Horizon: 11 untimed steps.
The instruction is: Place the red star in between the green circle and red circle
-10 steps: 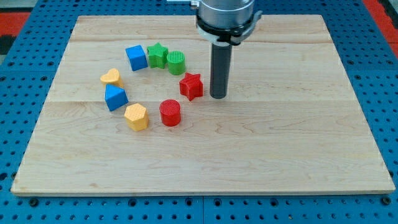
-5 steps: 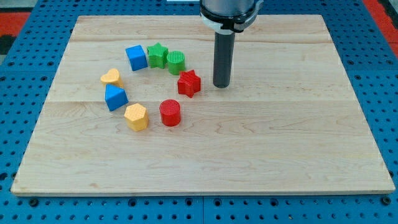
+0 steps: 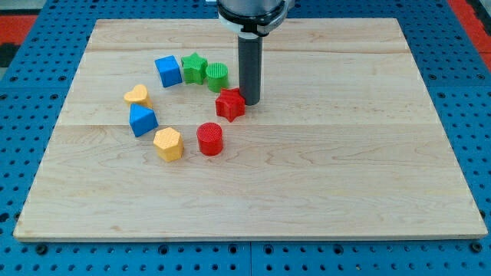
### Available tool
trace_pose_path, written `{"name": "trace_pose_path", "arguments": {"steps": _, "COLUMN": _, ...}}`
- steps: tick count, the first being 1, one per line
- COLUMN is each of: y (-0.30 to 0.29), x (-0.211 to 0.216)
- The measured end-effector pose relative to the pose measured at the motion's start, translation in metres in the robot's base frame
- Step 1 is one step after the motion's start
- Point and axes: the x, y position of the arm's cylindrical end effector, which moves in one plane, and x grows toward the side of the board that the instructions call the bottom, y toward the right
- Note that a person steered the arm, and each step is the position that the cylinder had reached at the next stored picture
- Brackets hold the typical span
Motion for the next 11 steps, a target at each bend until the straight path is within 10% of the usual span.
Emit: {"name": "trace_pose_path", "arguments": {"steps": 11, "y": 0.051, "x": 0.027}}
